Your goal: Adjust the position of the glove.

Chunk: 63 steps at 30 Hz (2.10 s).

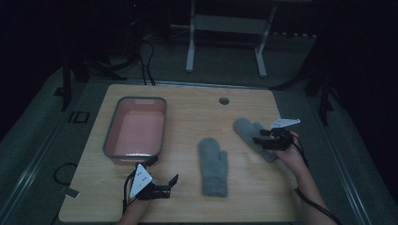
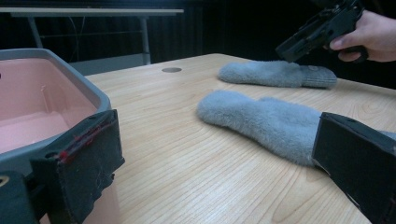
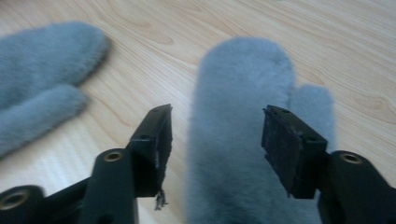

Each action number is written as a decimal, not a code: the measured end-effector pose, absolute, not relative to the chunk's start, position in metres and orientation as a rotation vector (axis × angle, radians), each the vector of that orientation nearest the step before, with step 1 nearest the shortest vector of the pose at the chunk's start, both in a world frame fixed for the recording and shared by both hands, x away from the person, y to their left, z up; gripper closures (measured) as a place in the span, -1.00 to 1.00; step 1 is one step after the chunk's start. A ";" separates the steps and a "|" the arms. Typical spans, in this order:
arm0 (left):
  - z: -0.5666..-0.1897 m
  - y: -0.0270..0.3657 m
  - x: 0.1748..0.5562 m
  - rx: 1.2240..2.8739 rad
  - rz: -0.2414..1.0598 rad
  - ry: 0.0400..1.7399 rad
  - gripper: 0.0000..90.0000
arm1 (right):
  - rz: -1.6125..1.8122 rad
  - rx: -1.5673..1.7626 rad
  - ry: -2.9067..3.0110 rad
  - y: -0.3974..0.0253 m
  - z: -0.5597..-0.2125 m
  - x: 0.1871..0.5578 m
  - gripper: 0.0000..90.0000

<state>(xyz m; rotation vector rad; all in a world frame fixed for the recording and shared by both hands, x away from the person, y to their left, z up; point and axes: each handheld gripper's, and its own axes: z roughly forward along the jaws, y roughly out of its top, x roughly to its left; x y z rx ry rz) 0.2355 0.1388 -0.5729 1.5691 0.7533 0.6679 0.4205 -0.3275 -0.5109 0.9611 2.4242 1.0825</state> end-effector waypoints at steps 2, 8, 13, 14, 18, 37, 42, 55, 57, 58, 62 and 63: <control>-0.573 0.139 0.235 1.569 0.668 0.753 -0.95 | 1.040 0.979 2.432 -0.328 -0.516 0.425 -0.02; -0.573 0.139 0.235 1.566 0.665 0.755 -0.95 | 0.911 0.978 2.455 -0.327 -0.537 0.433 0.08; -0.573 0.139 0.236 1.566 0.664 0.755 -0.95 | 0.936 1.051 2.399 -0.330 -0.545 0.430 0.49; -0.573 0.139 0.235 1.566 0.665 0.755 -0.95 | 0.937 1.072 2.386 -0.329 -0.545 0.429 0.63; -0.573 0.139 0.235 1.567 0.667 0.753 -0.95 | 0.954 1.182 2.264 -0.325 -0.541 0.418 0.76; -0.573 0.137 0.234 1.572 0.681 0.739 -0.95 | 0.959 1.471 1.846 -0.311 -0.500 0.306 0.77; -0.573 0.138 0.234 1.571 0.680 0.744 -0.95 | 0.941 1.525 1.792 -0.315 -0.498 0.286 0.77; -0.573 0.137 0.234 1.575 0.682 0.740 -0.95 | 0.871 1.685 1.827 -0.317 -0.544 0.282 0.72; -0.573 0.137 0.234 1.576 0.681 0.738 -0.95 | 0.867 1.670 1.833 -0.316 -0.548 0.283 0.70; -0.573 0.137 0.234 1.576 0.681 0.738 -0.95 | 0.867 1.668 1.832 -0.316 -0.548 0.283 0.68; -0.573 0.137 0.235 1.574 0.678 0.740 -0.95 | 0.877 1.662 1.836 -0.316 -0.547 0.283 0.57; -0.573 0.138 0.235 1.574 0.677 0.741 -0.95 | 0.882 1.666 1.838 -0.316 -0.546 0.283 0.53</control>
